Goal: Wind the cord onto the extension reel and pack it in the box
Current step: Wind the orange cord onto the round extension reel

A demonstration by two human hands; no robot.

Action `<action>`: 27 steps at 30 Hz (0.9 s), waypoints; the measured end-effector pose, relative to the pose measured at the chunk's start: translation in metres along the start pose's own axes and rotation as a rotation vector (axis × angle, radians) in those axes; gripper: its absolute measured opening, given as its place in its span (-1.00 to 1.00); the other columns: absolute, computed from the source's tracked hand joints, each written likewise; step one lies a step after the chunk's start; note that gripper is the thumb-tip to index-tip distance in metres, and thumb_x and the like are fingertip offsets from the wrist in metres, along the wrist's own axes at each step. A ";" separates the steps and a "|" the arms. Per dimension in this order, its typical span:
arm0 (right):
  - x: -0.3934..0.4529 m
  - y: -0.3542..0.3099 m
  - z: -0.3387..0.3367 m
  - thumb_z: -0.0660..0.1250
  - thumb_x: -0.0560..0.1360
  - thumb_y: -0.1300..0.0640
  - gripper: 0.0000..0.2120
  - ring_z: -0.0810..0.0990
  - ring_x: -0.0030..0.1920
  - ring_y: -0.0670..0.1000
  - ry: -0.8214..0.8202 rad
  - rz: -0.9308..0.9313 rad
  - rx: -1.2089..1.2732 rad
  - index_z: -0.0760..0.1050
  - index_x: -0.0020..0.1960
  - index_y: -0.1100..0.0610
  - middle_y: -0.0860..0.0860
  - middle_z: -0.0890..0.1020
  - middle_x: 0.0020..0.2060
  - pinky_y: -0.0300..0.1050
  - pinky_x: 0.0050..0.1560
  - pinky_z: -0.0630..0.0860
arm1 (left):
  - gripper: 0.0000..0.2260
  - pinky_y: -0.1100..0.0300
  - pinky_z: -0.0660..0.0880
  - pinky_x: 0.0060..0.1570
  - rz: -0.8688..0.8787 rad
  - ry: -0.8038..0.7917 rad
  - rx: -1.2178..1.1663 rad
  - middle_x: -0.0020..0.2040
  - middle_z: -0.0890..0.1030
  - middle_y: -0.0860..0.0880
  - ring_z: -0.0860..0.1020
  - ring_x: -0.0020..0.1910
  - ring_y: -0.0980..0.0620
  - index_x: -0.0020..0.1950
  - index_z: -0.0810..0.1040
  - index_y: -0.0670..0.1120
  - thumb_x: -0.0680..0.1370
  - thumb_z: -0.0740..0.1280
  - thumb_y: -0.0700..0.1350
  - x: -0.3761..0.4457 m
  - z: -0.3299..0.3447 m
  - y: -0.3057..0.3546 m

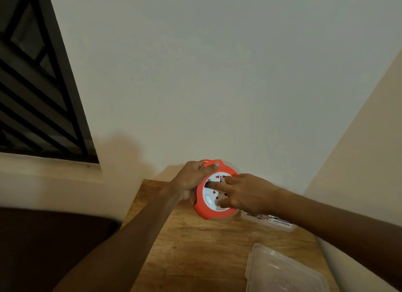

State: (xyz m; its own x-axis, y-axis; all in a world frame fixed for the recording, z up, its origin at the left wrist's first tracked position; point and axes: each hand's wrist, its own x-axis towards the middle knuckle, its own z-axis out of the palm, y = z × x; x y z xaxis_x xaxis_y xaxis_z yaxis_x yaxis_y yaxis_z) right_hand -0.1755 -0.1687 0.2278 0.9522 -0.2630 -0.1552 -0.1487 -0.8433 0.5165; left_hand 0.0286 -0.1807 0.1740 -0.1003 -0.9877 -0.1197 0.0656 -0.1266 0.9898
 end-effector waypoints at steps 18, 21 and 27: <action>-0.037 0.015 0.008 0.22 0.58 -0.11 -0.70 0.46 0.14 0.23 0.134 -0.021 -0.188 0.55 0.26 -0.13 0.22 0.45 0.33 0.22 0.21 0.43 | -0.56 0.02 0.72 -0.04 0.083 0.041 0.260 -0.03 0.80 -0.08 0.78 -0.10 -0.11 0.09 0.72 -0.02 0.46 0.43 0.30 -0.003 0.047 0.031; -0.046 0.015 0.017 0.35 0.48 -0.19 -0.61 0.44 0.20 0.25 0.164 -0.042 -0.162 0.54 0.28 -0.13 0.22 0.49 0.30 0.25 0.25 0.41 | -0.72 0.15 0.71 -0.17 0.058 0.027 0.426 -0.14 0.80 0.04 0.78 -0.18 -0.04 0.03 0.70 0.07 0.59 0.37 0.24 -0.002 0.056 0.033; -0.046 0.012 0.028 0.24 0.55 -0.16 -0.71 0.45 0.08 0.23 0.227 -0.002 -0.054 0.64 0.06 -0.03 0.24 0.51 0.27 0.22 0.12 0.44 | -0.64 0.06 0.71 -0.14 0.042 0.111 0.173 -0.04 0.80 -0.11 0.78 -0.12 -0.13 0.08 0.73 -0.04 0.53 0.43 0.23 -0.010 0.060 0.018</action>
State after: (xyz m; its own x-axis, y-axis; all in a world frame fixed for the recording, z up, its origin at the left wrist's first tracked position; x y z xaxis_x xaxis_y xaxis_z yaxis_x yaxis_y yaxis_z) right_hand -0.2285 -0.1796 0.2176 0.9890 -0.1441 0.0340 -0.1382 -0.8160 0.5613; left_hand -0.0290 -0.1677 0.1981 0.0093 -0.9970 -0.0767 -0.1054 -0.0773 0.9914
